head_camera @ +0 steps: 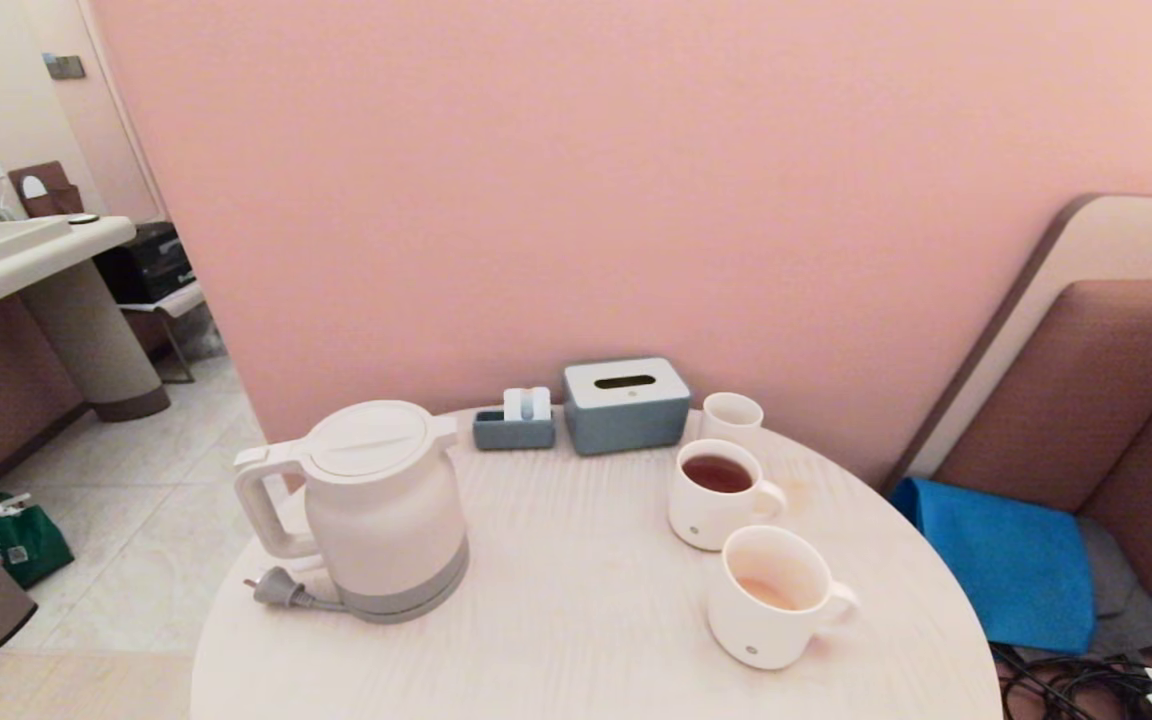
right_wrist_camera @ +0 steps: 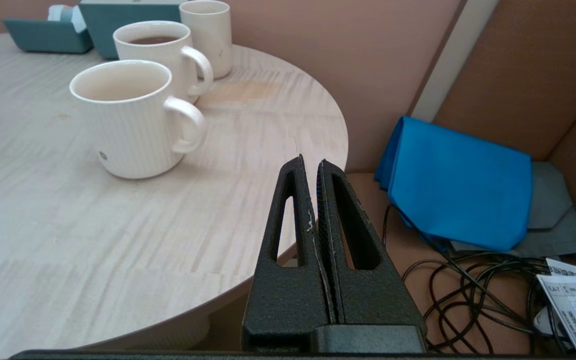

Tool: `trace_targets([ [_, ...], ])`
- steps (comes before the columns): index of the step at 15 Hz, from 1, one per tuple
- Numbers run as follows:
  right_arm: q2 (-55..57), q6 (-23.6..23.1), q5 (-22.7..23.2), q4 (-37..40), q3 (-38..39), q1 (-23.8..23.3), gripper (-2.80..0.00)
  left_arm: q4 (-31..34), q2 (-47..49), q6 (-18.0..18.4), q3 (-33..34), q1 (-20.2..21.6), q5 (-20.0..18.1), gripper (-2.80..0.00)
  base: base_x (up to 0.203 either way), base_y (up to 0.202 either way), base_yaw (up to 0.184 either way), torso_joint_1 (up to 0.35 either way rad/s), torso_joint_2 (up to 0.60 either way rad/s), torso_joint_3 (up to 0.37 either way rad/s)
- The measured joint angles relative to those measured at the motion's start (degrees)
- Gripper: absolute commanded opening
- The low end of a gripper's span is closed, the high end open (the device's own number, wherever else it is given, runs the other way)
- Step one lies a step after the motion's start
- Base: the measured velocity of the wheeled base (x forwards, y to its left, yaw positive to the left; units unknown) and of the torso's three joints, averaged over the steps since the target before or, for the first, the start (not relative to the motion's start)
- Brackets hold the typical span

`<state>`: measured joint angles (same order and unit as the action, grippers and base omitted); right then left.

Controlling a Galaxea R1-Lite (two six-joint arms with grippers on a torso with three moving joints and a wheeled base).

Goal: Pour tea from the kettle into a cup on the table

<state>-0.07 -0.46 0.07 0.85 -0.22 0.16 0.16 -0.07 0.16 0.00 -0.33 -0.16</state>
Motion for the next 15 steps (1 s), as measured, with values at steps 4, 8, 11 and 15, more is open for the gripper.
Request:
trace_targets([
  [4,0.02,-0.22,0.00,-0.09,-0.05,-0.02,-2.80,-0.06,0.00,0.00,0.00,0.00,-0.02,-2.80,0.000,0.000,0.000,0.202,-0.46,-0.263],
  [8,0.00,-0.33,0.00,-0.14,-0.09,-0.01,-2.80,-0.11,0.00,0.03,0.00,0.00,0.00,-2.80,0.000,0.000,0.000,0.217,-0.48,-0.264],
  [11,0.00,-0.11,0.00,-0.09,-0.07,0.00,-2.80,-0.06,0.00,-0.02,0.00,0.00,-0.02,-2.80,0.000,0.000,0.000,0.038,-0.09,-0.048],
  [15,0.02,-0.02,-0.07,-0.07,-0.02,0.00,-2.80,-0.06,0.00,-0.02,0.00,0.00,-0.02,-2.80,0.000,0.000,0.000,0.000,0.00,0.000],
])
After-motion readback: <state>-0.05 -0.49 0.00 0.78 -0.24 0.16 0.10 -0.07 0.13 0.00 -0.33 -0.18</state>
